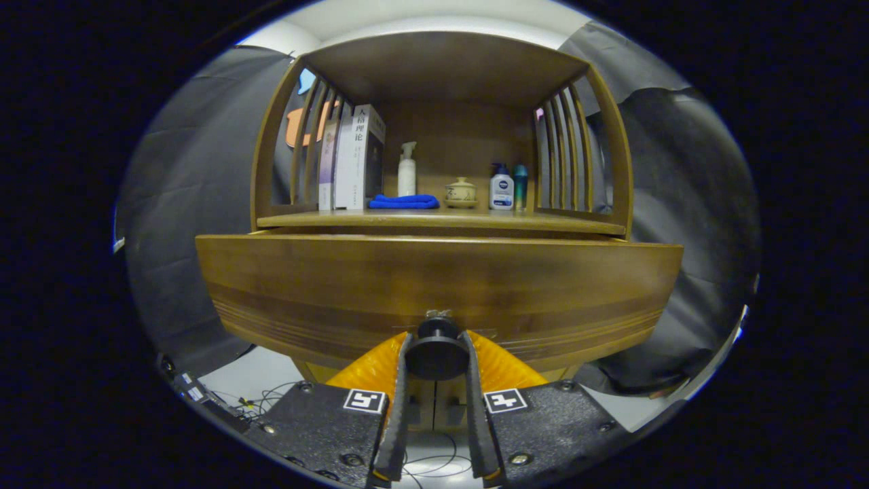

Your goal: Pull open the drawer, take out the items inside it, and place them on the countertop above the cabinet.

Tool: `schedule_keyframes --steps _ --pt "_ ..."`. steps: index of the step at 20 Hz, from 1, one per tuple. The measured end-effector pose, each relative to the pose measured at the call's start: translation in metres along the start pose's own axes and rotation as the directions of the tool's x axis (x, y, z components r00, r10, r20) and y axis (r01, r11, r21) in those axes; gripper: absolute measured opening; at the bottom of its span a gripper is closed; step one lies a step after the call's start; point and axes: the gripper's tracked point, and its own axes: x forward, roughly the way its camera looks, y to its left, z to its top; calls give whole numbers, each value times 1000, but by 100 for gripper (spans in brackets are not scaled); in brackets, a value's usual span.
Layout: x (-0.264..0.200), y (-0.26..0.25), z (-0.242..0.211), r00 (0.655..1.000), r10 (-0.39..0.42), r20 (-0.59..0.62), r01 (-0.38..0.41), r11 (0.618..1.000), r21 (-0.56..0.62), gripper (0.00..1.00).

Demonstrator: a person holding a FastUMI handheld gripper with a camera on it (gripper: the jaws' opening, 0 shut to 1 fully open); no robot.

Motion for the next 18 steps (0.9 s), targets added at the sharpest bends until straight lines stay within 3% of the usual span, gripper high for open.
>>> schedule_keyframes --steps 18 --pt "-57 0 -25 1000 2 -7 -1 1000 15 40"
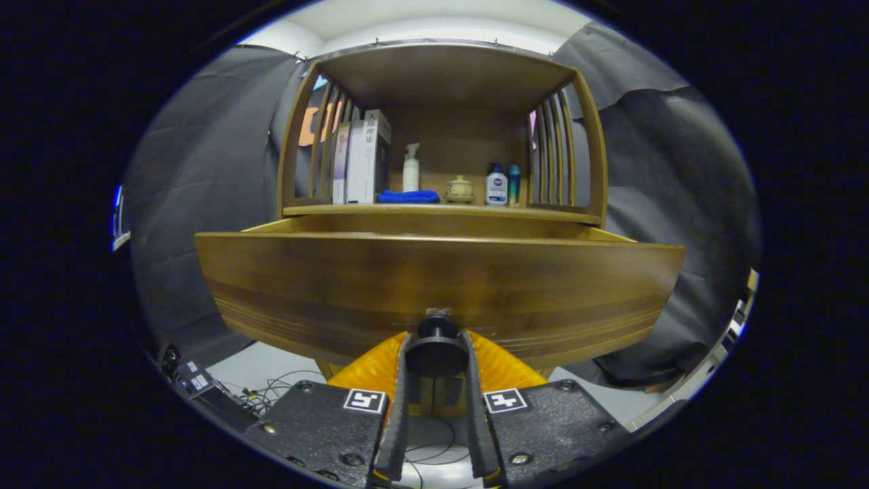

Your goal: Pull open the drawer, take out the items inside it, and place them on the countertop above the cabinet.

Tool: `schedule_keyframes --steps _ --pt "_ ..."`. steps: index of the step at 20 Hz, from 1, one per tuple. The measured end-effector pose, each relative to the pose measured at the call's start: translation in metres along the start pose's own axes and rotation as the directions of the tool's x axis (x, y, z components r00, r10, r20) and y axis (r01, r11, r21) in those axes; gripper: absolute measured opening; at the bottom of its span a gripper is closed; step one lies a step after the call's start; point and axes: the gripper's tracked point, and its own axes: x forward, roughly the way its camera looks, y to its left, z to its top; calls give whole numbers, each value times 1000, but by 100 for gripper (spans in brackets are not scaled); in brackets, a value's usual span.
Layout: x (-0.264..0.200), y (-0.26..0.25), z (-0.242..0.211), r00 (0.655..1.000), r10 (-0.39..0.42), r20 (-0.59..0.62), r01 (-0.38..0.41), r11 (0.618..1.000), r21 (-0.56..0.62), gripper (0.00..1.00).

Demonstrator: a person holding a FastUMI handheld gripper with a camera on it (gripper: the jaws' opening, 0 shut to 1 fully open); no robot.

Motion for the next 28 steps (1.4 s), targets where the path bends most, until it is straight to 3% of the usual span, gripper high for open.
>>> schedule_keyframes --steps 2,6,10,15,17,21,24,28 --pt "-3 -1 5 1000 7 8 -7 1000 8 42" --pt "-31 -17 46 996 3 89 -3 1000 3 73" --pt "-50 -52 126 983 -10 182 7 1000 19 100" --pt "-25 -78 220 978 -36 206 22 998 65 100" --pt "1 -73 238 989 -13 149 5 999 52 100" --pt "56 -47 228 991 43 -126 -43 999 0 100" --pt "89 -24 198 942 75 -327 -85 996 -15 100" --pt "108 -6 148 824 98 -558 -132 991 -21 100"
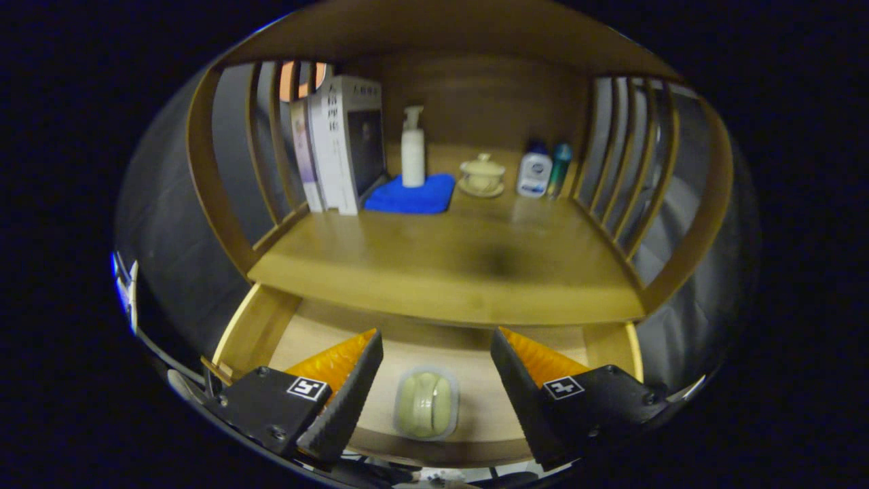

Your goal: Pull open the drawer, take out the items inside it, and place them on the countertop above the cabinet.

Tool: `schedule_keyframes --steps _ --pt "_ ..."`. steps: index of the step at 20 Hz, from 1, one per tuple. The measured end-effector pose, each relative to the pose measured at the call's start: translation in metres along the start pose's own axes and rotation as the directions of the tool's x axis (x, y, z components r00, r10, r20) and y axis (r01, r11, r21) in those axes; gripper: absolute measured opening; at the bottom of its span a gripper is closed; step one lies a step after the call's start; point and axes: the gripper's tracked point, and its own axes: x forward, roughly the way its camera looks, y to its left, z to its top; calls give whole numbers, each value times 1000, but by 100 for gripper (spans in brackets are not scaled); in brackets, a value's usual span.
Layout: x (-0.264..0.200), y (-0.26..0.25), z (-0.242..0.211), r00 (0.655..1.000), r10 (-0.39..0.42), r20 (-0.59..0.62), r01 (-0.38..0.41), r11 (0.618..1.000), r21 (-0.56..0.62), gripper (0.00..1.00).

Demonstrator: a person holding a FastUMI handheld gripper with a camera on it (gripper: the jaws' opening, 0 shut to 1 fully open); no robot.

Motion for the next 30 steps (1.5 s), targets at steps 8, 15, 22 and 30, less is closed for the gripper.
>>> schedule_keyframes --steps 8,15,22,30 --pt "35 8 -67 942 13 -336 -4 1000 27 85" --pt "43 -4 -89 908 -52 -416 55 998 -5 41" --pt "43 -3 -85 920 -28 -390 32 999 3 20" --pt "-4 -21 -45 948 -25 -316 36 999 29 19"
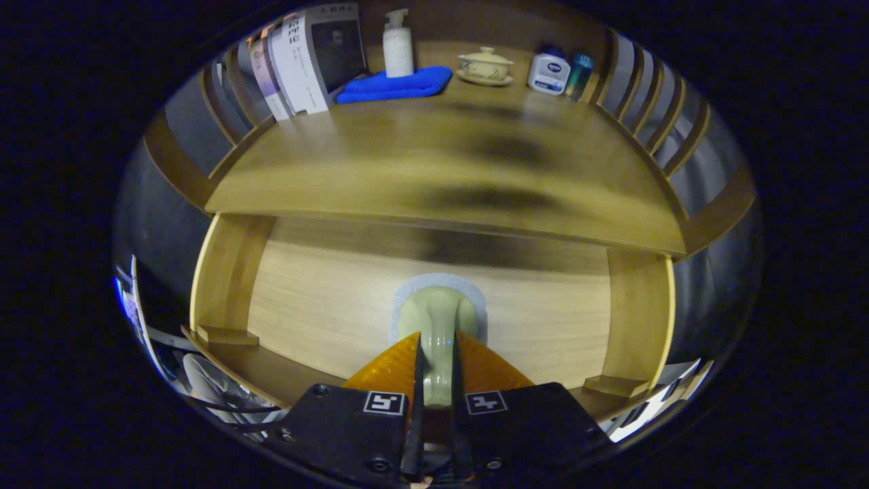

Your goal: Pull open the drawer, take out the items inside it, and place them on the countertop above the cabinet.

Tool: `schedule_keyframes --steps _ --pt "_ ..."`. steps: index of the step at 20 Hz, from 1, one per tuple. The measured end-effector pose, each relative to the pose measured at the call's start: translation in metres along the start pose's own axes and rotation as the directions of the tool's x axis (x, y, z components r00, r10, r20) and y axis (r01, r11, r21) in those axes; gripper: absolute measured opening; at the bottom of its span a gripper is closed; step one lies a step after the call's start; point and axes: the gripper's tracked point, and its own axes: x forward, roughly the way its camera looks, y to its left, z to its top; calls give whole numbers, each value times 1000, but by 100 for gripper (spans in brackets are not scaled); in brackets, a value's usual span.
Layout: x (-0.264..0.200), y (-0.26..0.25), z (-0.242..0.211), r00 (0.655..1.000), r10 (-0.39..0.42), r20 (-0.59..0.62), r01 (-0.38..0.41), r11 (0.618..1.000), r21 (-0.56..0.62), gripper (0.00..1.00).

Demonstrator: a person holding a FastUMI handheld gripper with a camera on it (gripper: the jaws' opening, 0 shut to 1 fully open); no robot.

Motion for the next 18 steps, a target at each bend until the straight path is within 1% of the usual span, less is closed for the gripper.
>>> schedule_keyframes --steps 6,10,13,15,17,18 --pt "-51 -18 32 997 -11 83 10 1000 5 19" --pt "-70 -30 73 992 -32 123 29 999 28 19" --pt "-73 -33 106 991 -33 132 25 998 63 19" --pt "-68 -31 123 992 -28 125 18 997 80 19" --pt "-58 -24 139 992 -7 123 -3 996 84 19" --pt "-54 -26 146 993 -13 121 2 996 87 19"
